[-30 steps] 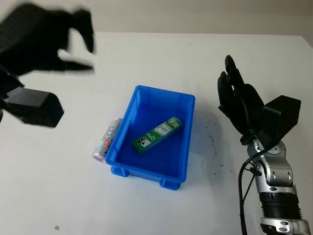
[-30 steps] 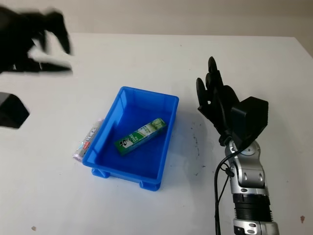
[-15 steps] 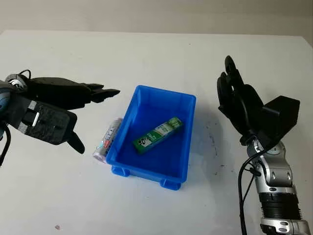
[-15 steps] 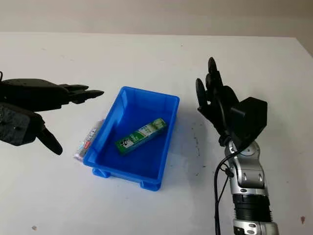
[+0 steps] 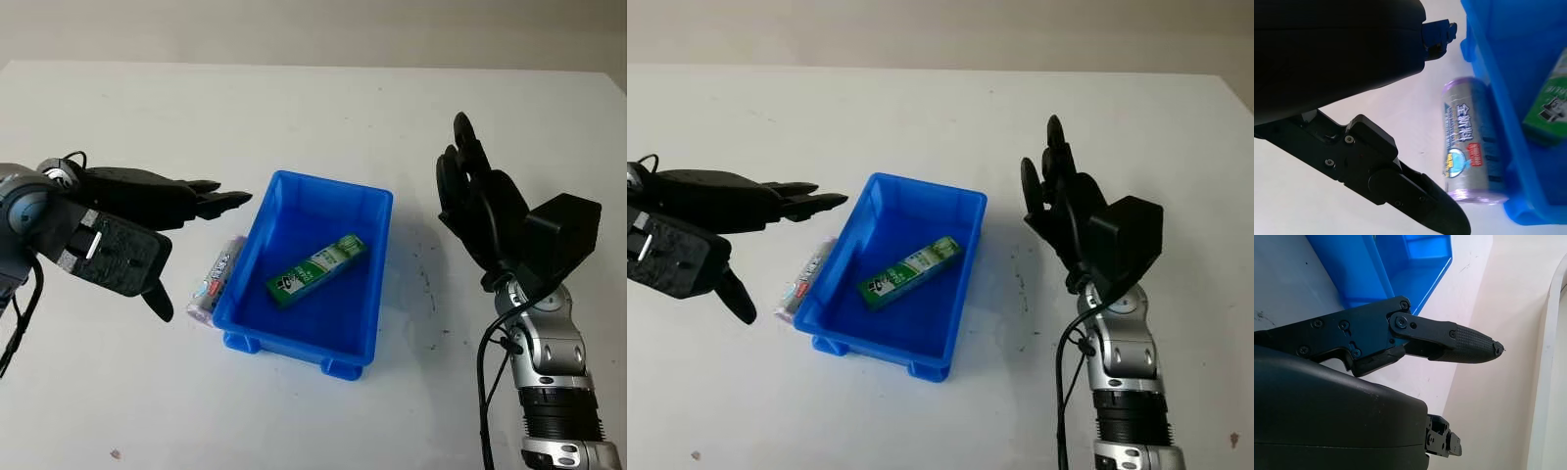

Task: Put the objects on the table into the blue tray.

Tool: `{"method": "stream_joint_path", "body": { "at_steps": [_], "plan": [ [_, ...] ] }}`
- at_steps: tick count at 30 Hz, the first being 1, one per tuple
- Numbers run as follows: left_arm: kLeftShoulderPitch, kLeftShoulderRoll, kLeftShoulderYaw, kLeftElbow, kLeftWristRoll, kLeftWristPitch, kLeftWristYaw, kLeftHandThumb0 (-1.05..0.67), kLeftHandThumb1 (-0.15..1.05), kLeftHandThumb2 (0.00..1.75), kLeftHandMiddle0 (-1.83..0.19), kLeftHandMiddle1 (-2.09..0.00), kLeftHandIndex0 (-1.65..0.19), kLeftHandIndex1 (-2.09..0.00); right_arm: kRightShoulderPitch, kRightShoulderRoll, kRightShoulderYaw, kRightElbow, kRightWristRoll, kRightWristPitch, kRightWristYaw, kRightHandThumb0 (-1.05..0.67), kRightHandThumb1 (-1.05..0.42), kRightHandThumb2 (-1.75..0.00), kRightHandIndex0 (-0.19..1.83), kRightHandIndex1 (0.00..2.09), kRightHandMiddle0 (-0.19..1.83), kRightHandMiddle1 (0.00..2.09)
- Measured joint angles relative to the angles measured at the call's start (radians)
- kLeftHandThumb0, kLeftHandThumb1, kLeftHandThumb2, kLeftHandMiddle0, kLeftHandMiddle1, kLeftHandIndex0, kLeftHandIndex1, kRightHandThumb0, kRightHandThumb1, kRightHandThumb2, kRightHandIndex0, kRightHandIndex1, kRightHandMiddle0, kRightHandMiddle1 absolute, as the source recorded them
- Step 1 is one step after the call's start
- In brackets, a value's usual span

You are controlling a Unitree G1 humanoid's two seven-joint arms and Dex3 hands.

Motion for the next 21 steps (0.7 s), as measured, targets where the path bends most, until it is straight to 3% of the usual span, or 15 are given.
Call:
{"method": "stream_joint_path", "body": {
  "at_steps": [11,21],
  "plan": [
    [0.000,-0.019,0.020,0.006,-0.052,0.030,0.002,-0.98,0.81,0.06,0.19,0.00,0.19,0.00,0.000,0.000,0.000,0.000,0.000,-0.004,0.001,-0.71,-1.05,-0.59,-0.19,0.00,-0.19,0.00],
    [0.009,-0.020,0.017,0.002,-0.006,0.016,0.031,-0.99,0.80,0.05,0.19,0.00,0.19,0.00,0.000,-0.001,0.000,-0.001,-0.005,-0.004,-0.007,-0.69,-1.05,-0.59,-0.19,0.00,-0.19,0.00]
  ]
}}
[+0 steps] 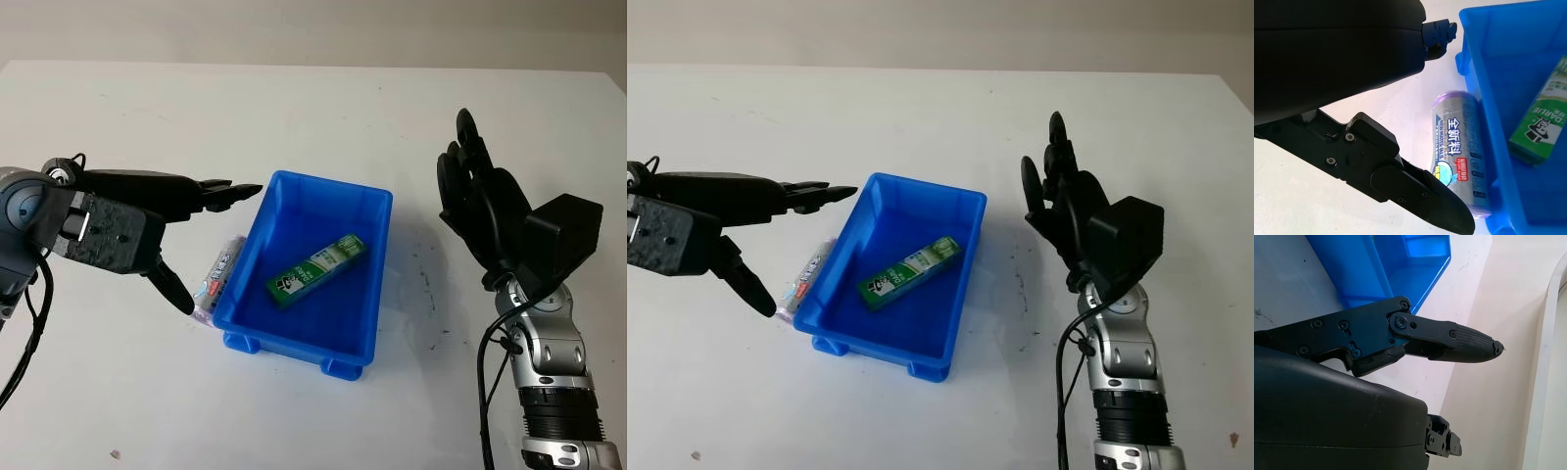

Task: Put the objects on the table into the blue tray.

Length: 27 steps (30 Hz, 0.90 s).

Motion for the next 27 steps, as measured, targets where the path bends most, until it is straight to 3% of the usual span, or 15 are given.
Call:
{"method": "stream_joint_path", "body": {
  "at_steps": [15,22,27],
  "plan": [
    [0.040,-0.002,-0.025,-0.033,0.064,0.007,-0.016,-0.94,0.79,0.05,0.19,0.00,0.19,0.00,0.000,-0.001,-0.003,-0.005,-0.003,0.000,0.001,-0.67,-1.05,-0.59,-0.19,0.00,-0.19,0.00],
    [0.062,-0.010,-0.025,-0.034,0.020,0.021,-0.027,-0.95,0.80,0.05,0.19,0.00,0.19,0.00,0.000,-0.001,-0.004,-0.007,-0.009,0.000,-0.002,-0.66,-1.05,-0.60,-0.19,0.00,-0.19,0.00],
    [0.112,-0.045,0.004,-0.045,-0.048,0.039,0.015,-0.86,0.78,0.05,0.15,-0.02,0.19,0.00,0.000,-0.001,-0.005,-0.007,-0.007,0.000,-0.002,-0.66,-1.05,-0.60,-0.19,0.00,-0.19,0.00]
  ]
}}
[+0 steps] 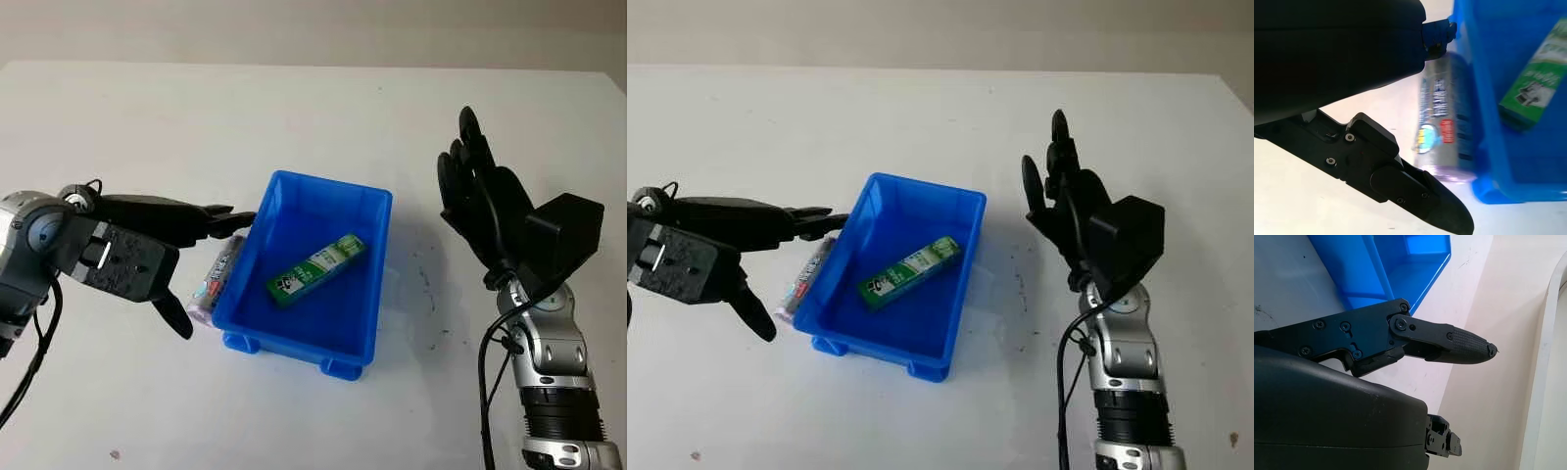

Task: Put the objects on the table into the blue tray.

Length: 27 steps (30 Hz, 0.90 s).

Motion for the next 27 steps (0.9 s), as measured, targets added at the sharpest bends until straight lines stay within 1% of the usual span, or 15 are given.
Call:
{"method": "stream_joint_path", "body": {
  "at_steps": [3,5,6,7,10,11,12,13,14,17,19,21,25,26,27],
  "plan": [
    [0.051,-0.037,0.028,0.000,-0.015,-0.018,0.084,-0.81,0.78,0.05,-0.11,-0.16,0.16,-0.02,0.000,0.000,-0.001,0.000,0.001,0.000,0.000,-0.65,-1.05,-0.61,-0.19,0.00,-0.19,0.00],
    [0.077,-0.063,0.038,0.000,-0.015,-0.035,0.133,-0.79,0.80,0.05,0.05,-1.00,0.06,-0.07,0.000,0.000,-0.001,0.000,0.002,0.000,0.000,-0.64,-1.05,-0.61,-0.19,0.00,-0.19,0.00],
    [0.085,-0.073,0.040,0.000,-0.013,-0.038,0.156,-0.78,0.81,0.05,0.10,-1.23,0.03,-0.08,0.000,0.000,-0.001,0.000,0.003,0.000,0.001,-0.64,-1.05,-0.61,-0.19,0.00,-0.19,0.00],
    [0.092,-0.078,0.041,-0.002,-0.007,-0.039,0.176,-0.75,0.80,0.05,0.15,-1.44,-0.03,-0.11,0.000,0.000,-0.002,0.000,0.007,0.000,0.002,-0.64,-1.05,-0.61,-0.19,0.00,-0.19,0.00],
    [0.101,-0.084,0.042,-0.019,0.042,-0.051,0.237,-0.71,0.78,0.05,0.09,-1.70,-0.19,-0.21,0.000,0.000,-0.007,-0.001,0.018,0.001,0.006,-0.64,-1.05,-0.61,-0.19,0.00,-0.19,0.00],
    [0.106,-0.086,0.042,-0.019,0.065,-0.073,0.267,-0.71,0.78,0.05,0.06,-1.74,-0.24,-0.26,0.000,0.000,-0.008,-0.002,0.020,0.002,0.006,-0.64,-1.05,-0.61,-0.19,0.00,-0.19,0.00],
    [0.113,-0.087,0.042,-0.018,0.091,-0.104,0.307,-0.68,0.77,0.05,-0.01,-1.78,-0.30,-0.39,0.000,0.000,-0.008,-0.003,0.020,0.005,0.006,-0.64,-1.05,-0.61,-0.19,0.00,-0.19,0.00],
    [0.119,-0.089,0.041,-0.013,0.119,-0.136,0.348,-0.63,0.78,0.05,-0.07,-1.83,-0.26,-0.69,0.000,-0.001,-0.009,-0.003,0.020,0.008,0.006,-0.64,-1.05,-0.62,-0.19,0.00,-0.19,0.00],
    [0.121,-0.091,0.041,0.000,0.148,-0.179,0.394,-0.54,0.78,0.05,-0.17,-1.87,-0.21,-1.09,0.000,-0.001,-0.009,-0.004,0.020,0.009,0.007,-0.64,-1.05,-0.62,-0.19,0.00,-0.19,0.00],
    [0.121,-0.093,0.033,0.053,0.251,-0.317,0.530,-0.36,0.78,0.05,-0.22,-1.94,-0.19,-1.50,0.000,-0.001,-0.011,-0.004,0.023,0.008,0.013,-0.65,-1.05,-0.62,-0.19,0.00,-0.19,0.00],
    [0.114,-0.091,0.018,0.077,0.329,-0.368,0.587,-0.29,0.76,0.05,-0.19,-1.97,-0.17,-1.55,0.000,-0.001,-0.013,-0.004,0.025,0.003,0.020,-0.66,-1.05,-0.62,-0.19,0.00,-0.19,0.00],
    [0.105,-0.079,0.007,0.093,0.396,-0.402,0.628,-0.26,0.75,0.05,-0.15,-1.80,-0.13,-1.53,0.000,-0.001,-0.013,-0.004,0.028,-0.004,0.025,-0.67,-1.05,-0.62,-0.19,0.00,-0.19,0.00],
    [0.087,-0.050,-0.006,0.094,0.516,-0.416,0.658,-0.22,0.73,0.05,-0.09,-1.60,-0.07,-1.54,0.000,-0.001,-0.015,-0.005,0.029,-0.004,0.026,-0.68,-1.05,-0.61,-0.19,0.00,-0.19,0.00],
    [0.087,-0.043,-0.009,0.089,0.540,-0.411,0.657,-0.18,0.74,0.06,-0.12,-1.49,-0.07,-1.49,0.000,-0.001,-0.015,-0.004,0.029,-0.004,0.026,-0.68,-1.05,-0.62,-0.19,0.00,-0.19,0.00],
    [0.087,-0.038,-0.010,0.086,0.557,-0.409,0.658,-0.12,0.77,0.07,-0.15,-1.47,-0.09,-1.46,0.000,-0.002,-0.015,-0.004,0.029,-0.005,0.028,-0.68,-1.05,-0.62,-0.19,0.00,-0.19,0.00]
  ]
}}
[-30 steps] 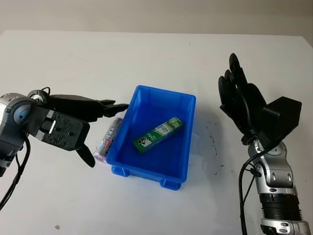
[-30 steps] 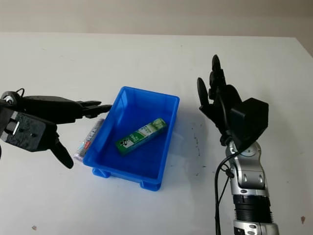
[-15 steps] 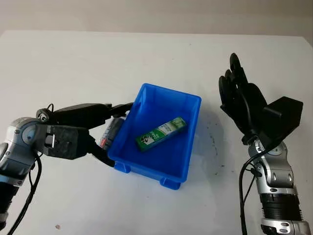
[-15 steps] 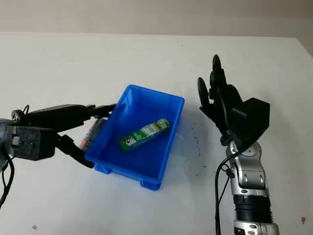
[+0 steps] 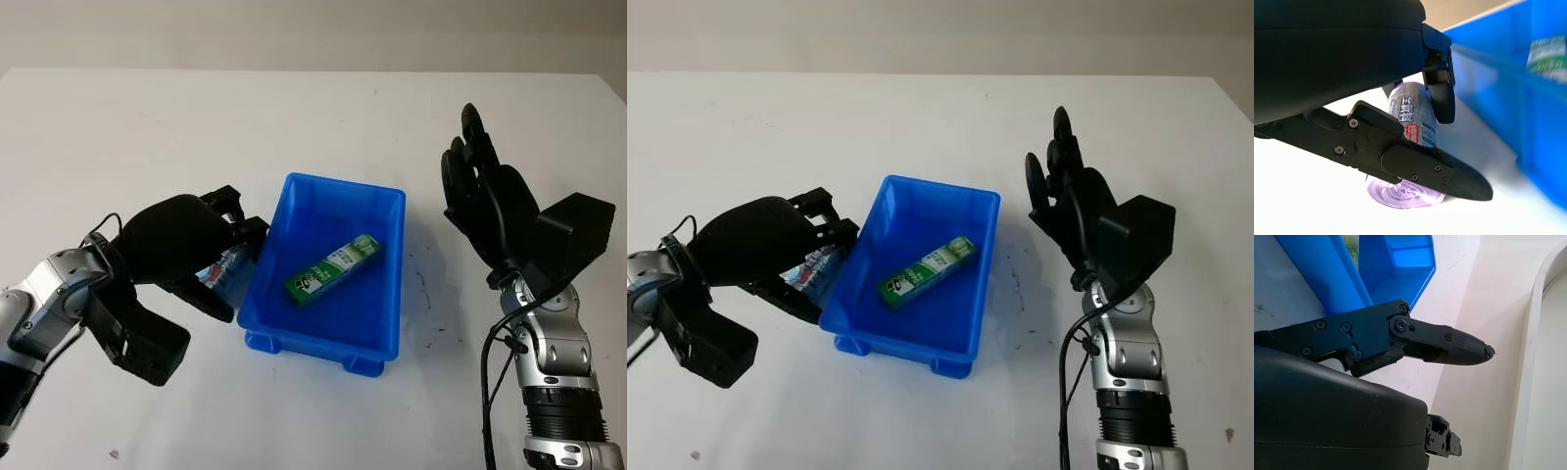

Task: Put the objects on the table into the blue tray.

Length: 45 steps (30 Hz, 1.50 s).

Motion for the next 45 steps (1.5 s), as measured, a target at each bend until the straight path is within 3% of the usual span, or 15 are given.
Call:
{"method": "stream_joint_path", "body": {
  "at_steps": [2,3,5,8,14,18,23,27,38,45],
  "plan": [
    [-0.003,0.008,-0.004,-0.002,0.036,0.001,0.015,-0.03,0.85,0.07,-0.20,-1.50,-0.13,-1.41,0.000,0.000,0.000,0.000,0.001,-0.006,0.006,-0.68,-1.05,-0.62,-0.19,0.00,-0.19,0.00],
    [-0.006,0.011,-0.007,-0.002,0.045,0.001,0.016,0.00,0.91,0.07,-0.16,-1.77,-0.08,-1.60,0.000,0.000,0.000,0.000,0.001,-0.006,0.009,-0.69,-1.05,-0.62,-0.19,0.00,-0.19,0.00],
    [-0.011,0.015,-0.010,0.001,0.055,0.004,0.016,0.02,0.97,0.06,-0.12,-2.00,0.00,-1.83,0.000,0.000,0.000,0.000,0.002,-0.006,0.014,-0.69,-1.05,-0.62,-0.19,0.00,-0.19,0.00],
    [-0.011,0.016,-0.009,0.012,0.051,0.013,0.030,0.06,1.00,0.06,-0.10,-1.90,0.04,-1.84,0.000,0.000,0.000,0.000,0.003,-0.007,0.017,-0.69,-1.05,-0.62,-0.19,0.00,-0.19,0.00],
    [-0.018,0.016,0.011,0.041,0.018,0.042,0.068,0.00,1.03,0.06,-0.05,-2.09,0.15,-2.08,0.000,-0.001,-0.001,0.000,0.003,-0.017,0.024,-0.69,-1.05,-0.62,-0.19,0.00,-0.19,0.00],
    [-0.057,0.016,0.049,0.073,-0.018,0.050,0.132,0.00,1.04,0.07,-0.10,-2.09,0.09,-2.09,0.000,-0.001,-0.001,0.000,0.003,-0.018,0.024,-0.68,-1.05,-0.62,-0.19,0.00,-0.19,0.00],
    [-0.144,0.015,0.117,0.069,-0.146,0.097,0.113,0.03,1.03,0.06,-0.16,-2.09,0.02,-2.09,0.000,-0.001,-0.001,0.000,0.002,-0.020,0.022,-0.69,-1.05,-0.61,-0.19,0.00,-0.19,0.00],
    [-0.152,0.011,0.149,0.050,-0.201,0.098,0.133,0.01,1.02,0.06,-0.22,-2.09,-0.02,-2.09,0.000,-0.001,-0.001,0.000,-0.002,-0.020,0.012,-0.69,-1.05,-0.62,-0.19,0.00,-0.19,0.00],
    [-0.198,-0.109,0.205,-0.066,-0.381,0.097,0.179,0.07,0.98,0.03,-0.46,-2.09,-0.26,-2.09,0.000,0.000,0.002,0.000,-0.001,-0.019,0.014,-0.69,-1.05,-0.60,-0.19,0.00,-0.19,0.00],
    [-0.210,-0.216,0.179,-0.149,-0.529,0.139,0.079,0.05,1.01,0.06,-0.50,-2.09,-0.17,-2.09,0.000,0.002,0.003,0.001,-0.001,-0.019,0.011,-0.69,-1.05,-0.60,-0.19,0.00,-0.19,0.00]
  ]
}}
